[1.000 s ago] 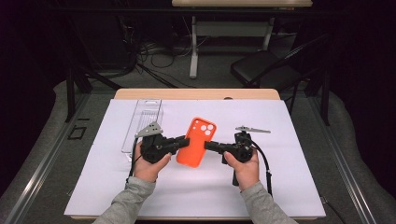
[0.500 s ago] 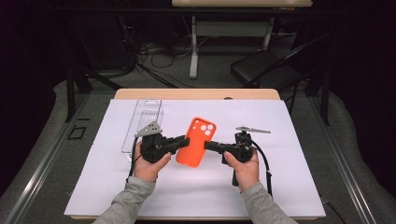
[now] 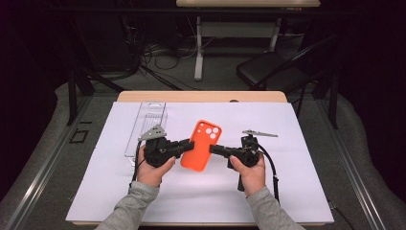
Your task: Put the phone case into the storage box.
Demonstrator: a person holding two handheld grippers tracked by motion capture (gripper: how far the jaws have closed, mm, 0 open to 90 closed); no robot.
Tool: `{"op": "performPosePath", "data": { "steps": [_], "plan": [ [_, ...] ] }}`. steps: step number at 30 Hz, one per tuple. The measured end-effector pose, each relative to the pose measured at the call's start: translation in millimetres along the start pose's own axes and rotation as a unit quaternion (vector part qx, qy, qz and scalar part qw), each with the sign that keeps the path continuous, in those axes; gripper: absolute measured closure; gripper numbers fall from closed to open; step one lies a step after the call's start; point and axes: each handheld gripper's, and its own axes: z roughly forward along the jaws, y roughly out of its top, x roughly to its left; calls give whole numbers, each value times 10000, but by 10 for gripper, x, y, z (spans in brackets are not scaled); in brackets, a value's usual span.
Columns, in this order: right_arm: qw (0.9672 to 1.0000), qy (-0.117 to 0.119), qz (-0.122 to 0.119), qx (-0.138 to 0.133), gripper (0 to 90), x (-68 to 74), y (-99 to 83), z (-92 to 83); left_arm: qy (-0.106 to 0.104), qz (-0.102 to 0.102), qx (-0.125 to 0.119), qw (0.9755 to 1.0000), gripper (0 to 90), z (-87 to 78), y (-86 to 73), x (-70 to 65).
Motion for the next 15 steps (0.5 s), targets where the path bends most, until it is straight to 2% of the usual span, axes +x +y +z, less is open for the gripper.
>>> {"op": "performPosePath", "data": {
  "steps": [15],
  "plan": [
    [10000, 3, 25, 29, 827, 10, -2, -2, 13, -17, 2, 10000, 738, 10, -3, 4]
  ]
}}
